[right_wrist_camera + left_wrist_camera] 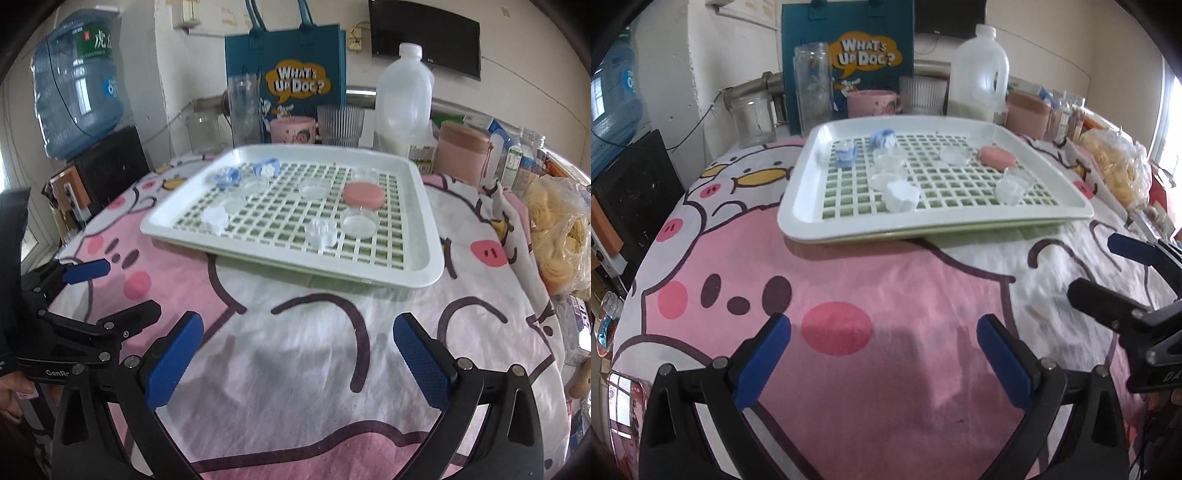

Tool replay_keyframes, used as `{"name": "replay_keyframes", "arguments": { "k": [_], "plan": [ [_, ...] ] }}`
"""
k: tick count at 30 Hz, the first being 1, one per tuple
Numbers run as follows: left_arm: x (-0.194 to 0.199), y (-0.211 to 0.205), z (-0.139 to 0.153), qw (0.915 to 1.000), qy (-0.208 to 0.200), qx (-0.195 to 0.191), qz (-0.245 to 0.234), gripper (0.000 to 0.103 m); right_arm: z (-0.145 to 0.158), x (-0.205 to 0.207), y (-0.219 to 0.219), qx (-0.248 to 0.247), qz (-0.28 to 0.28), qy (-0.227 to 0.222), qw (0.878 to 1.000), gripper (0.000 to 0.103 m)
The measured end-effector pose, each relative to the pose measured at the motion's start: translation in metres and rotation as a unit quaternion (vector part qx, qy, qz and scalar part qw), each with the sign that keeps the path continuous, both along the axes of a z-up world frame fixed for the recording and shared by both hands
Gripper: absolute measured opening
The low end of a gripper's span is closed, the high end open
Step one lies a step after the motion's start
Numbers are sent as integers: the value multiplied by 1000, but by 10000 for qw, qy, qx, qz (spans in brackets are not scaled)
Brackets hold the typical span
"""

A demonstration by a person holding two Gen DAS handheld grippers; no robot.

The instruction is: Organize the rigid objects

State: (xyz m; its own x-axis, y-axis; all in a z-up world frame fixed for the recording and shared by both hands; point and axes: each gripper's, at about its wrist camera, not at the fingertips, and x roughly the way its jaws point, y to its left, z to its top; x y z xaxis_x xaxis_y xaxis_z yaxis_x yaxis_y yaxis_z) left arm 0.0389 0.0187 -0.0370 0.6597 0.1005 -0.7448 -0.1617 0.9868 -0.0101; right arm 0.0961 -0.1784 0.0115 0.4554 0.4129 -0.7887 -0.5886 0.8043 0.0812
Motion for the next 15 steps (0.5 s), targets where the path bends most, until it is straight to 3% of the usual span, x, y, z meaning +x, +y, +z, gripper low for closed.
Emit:
{"name": "replay_keyframes", "arguments": {
  "k": [15],
  "plan": [
    [13, 5, -14, 9987, 476, -172, 18, 103, -25, 12, 4, -543, -218, 291, 9979, 103]
  ]
}}
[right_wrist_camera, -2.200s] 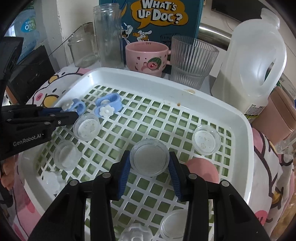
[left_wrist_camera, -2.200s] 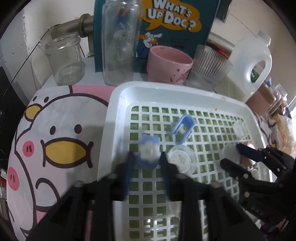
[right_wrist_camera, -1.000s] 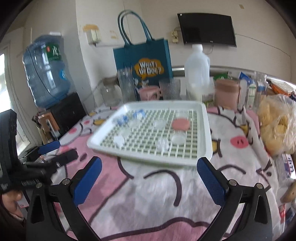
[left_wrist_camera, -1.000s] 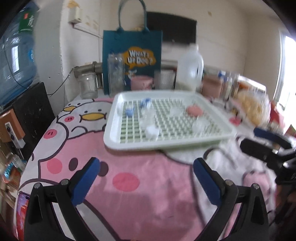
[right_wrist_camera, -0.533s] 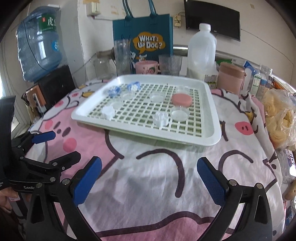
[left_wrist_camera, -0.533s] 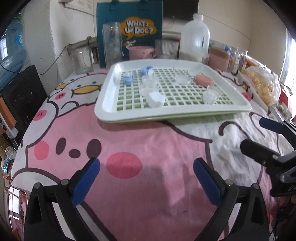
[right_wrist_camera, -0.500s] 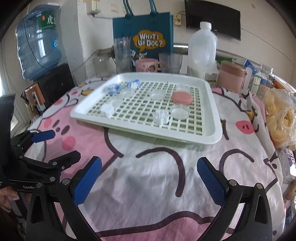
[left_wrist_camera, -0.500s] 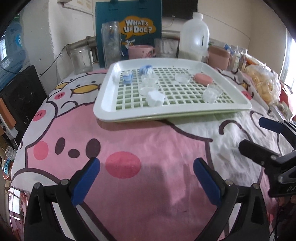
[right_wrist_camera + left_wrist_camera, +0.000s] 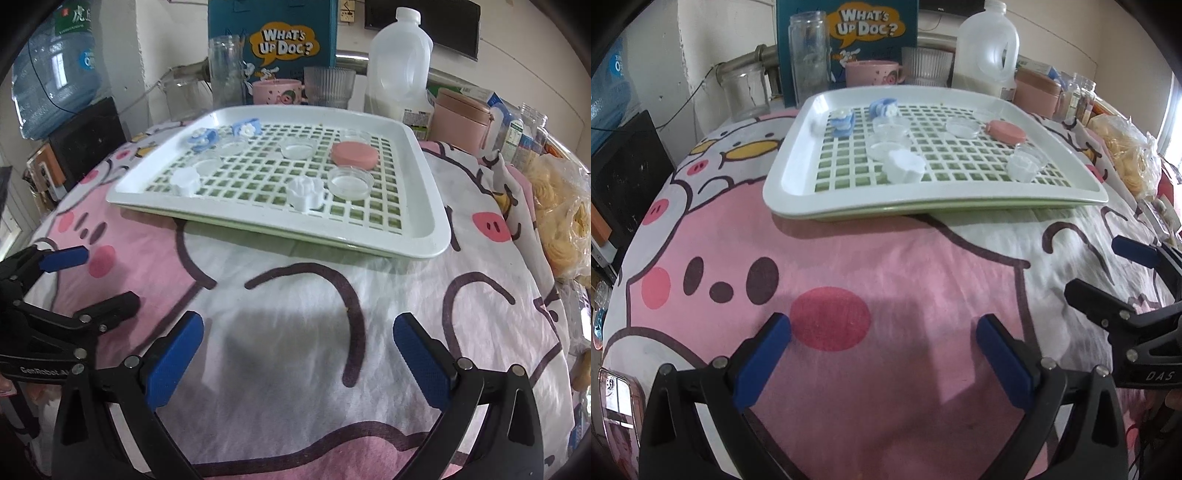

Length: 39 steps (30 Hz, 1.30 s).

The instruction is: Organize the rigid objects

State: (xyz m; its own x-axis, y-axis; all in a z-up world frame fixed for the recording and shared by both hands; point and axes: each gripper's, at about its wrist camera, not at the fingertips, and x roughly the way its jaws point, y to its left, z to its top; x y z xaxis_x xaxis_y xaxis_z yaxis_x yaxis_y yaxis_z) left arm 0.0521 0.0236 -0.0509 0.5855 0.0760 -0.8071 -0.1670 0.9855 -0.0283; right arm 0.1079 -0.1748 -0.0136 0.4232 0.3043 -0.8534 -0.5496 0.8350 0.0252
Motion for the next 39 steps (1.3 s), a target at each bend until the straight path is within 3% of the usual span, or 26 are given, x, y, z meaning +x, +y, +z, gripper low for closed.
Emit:
{"name": "replay_keyframes", "arguments": {
  "k": [13, 39],
  "plan": [
    [2, -5, -1, 9998, 55, 62, -170, 103, -11, 8, -4, -55, -87, 361, 9993, 103],
    [2, -3, -1, 9999, 58, 68, -144, 103, -12, 5, -5, -81, -67, 354, 9993, 103]
  ]
}}
